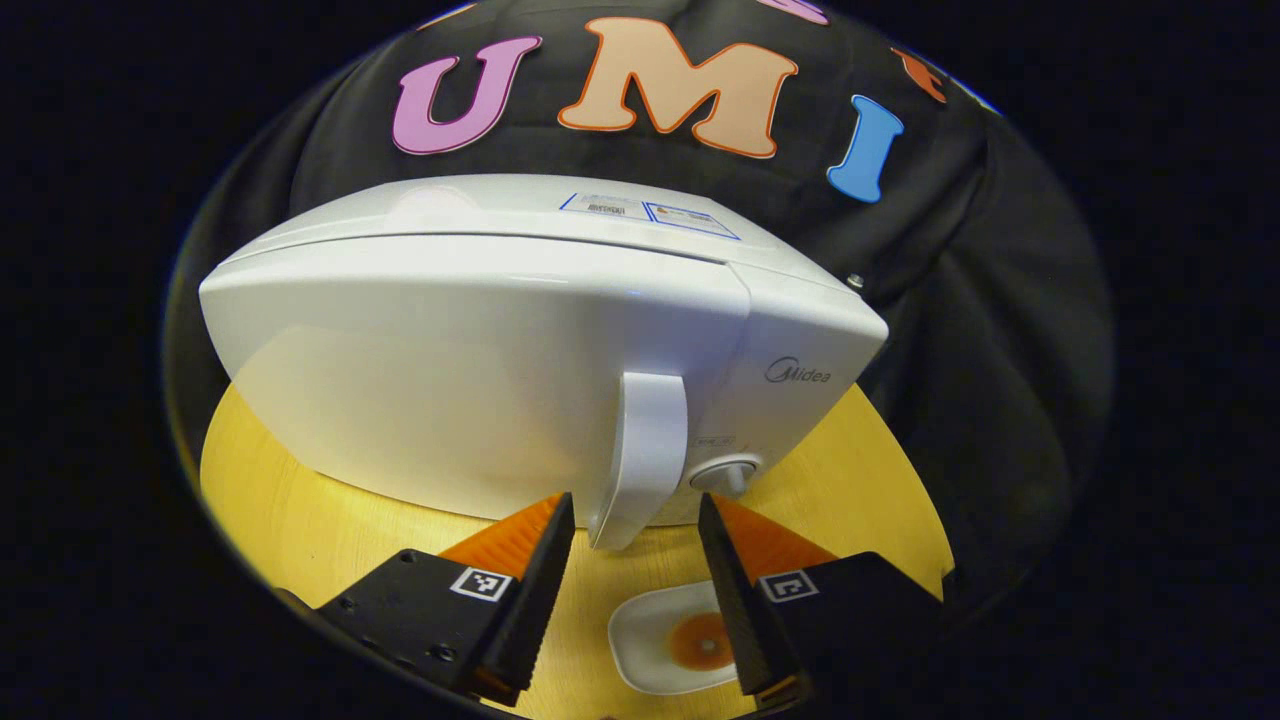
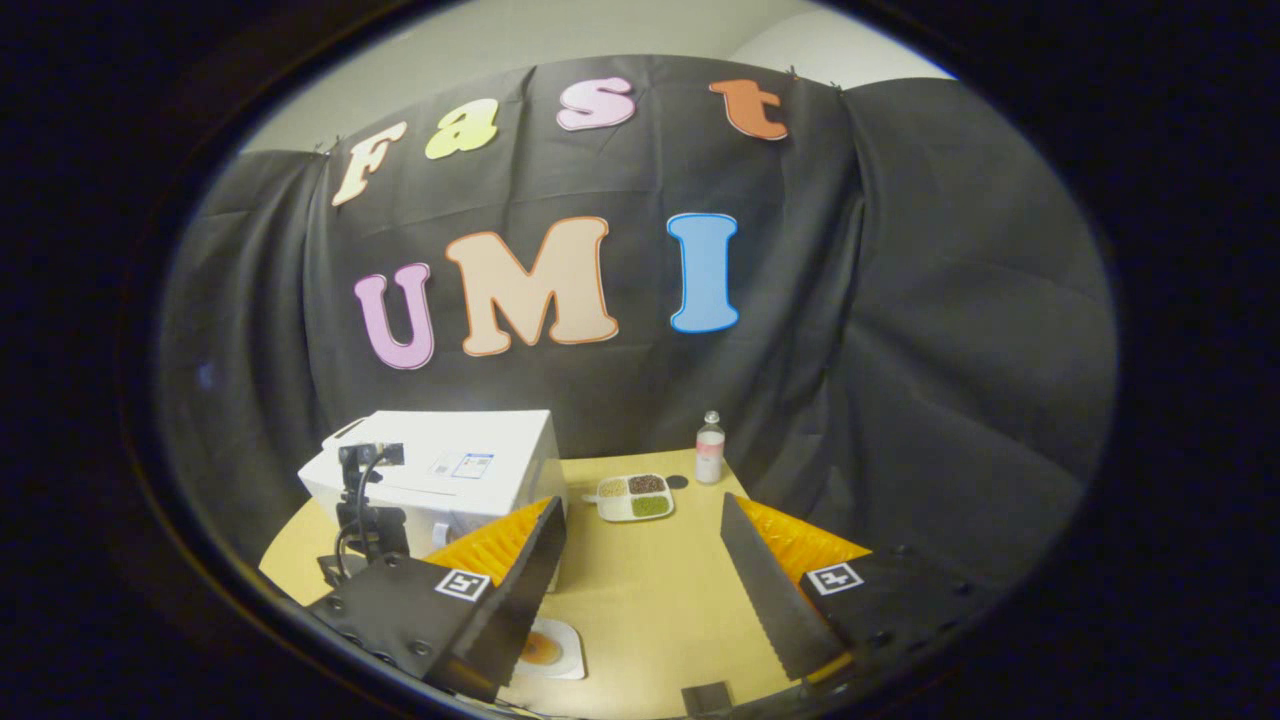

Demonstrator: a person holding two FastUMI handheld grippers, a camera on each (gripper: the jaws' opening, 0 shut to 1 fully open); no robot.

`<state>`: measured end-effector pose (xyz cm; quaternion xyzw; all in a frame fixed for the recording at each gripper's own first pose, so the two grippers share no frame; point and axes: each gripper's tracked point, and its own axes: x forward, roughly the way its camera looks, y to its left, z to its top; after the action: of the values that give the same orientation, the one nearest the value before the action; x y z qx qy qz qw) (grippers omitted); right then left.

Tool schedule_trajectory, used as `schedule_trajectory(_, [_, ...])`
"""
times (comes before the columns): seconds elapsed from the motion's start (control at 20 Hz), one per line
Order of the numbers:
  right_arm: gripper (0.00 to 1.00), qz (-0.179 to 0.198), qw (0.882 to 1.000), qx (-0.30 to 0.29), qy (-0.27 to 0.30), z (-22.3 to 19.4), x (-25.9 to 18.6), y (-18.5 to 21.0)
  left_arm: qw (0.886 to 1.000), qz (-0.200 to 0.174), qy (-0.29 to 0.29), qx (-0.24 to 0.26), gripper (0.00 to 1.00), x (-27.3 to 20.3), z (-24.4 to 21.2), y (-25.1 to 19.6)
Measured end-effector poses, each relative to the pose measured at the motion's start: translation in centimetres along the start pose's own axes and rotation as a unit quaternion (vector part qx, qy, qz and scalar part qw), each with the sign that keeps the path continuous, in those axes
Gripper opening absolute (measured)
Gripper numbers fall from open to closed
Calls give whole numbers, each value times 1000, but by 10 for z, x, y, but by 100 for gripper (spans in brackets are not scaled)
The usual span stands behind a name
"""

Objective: Open the microwave oven with the left hand, put the food in, and close the microwave oven.

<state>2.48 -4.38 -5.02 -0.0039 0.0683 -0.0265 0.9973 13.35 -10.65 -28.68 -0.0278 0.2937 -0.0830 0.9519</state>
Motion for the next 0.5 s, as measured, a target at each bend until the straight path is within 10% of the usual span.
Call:
schedule_trajectory(0.25, [92,1,1000,3,0,-1,7,2,1000,17,12,-5,33,14,-1,9])
schedule_trajectory(0.5, [92,1,1000,5,13,-11,11,3,999,24,11,28,19,11,-3,8])
